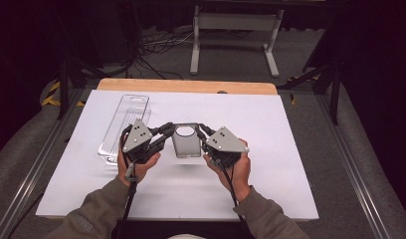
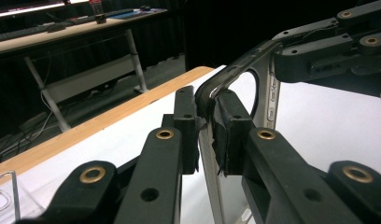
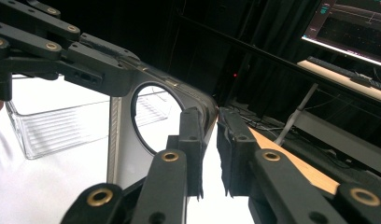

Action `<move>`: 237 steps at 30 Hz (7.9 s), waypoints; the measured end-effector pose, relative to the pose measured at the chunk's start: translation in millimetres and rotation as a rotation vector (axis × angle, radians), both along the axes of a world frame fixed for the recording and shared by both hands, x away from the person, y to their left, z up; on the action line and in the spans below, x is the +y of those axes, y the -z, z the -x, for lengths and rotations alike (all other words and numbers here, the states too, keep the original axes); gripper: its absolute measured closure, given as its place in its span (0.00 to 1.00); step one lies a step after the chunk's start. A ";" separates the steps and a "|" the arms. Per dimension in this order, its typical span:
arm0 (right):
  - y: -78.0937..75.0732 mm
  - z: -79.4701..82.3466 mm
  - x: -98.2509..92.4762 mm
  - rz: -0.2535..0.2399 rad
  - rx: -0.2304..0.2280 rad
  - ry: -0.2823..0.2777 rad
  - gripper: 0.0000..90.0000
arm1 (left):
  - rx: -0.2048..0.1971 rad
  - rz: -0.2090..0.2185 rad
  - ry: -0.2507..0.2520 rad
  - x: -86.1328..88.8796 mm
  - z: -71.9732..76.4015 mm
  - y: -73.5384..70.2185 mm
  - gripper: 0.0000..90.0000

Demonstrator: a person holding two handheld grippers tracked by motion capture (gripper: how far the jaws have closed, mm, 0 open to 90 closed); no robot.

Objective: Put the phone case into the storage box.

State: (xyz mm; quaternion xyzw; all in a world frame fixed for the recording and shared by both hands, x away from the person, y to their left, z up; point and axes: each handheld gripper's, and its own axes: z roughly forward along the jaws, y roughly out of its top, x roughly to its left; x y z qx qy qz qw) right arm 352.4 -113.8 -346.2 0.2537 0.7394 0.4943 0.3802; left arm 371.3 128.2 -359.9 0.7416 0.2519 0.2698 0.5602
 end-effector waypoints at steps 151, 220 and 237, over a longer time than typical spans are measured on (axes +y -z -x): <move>77.6 36.7 -105.4 0.096 0.094 -0.073 0.23 | -0.095 0.019 -0.260 143.4 -91.6 -75.7 0.90; 92.5 47.4 -106.7 0.147 0.178 -0.039 0.26 | 0.040 -0.080 -0.325 136.3 -200.5 15.1 0.81; 90.5 50.7 -101.5 0.151 0.181 -0.054 0.26 | 0.008 -0.143 -0.426 130.7 -202.9 12.4 0.59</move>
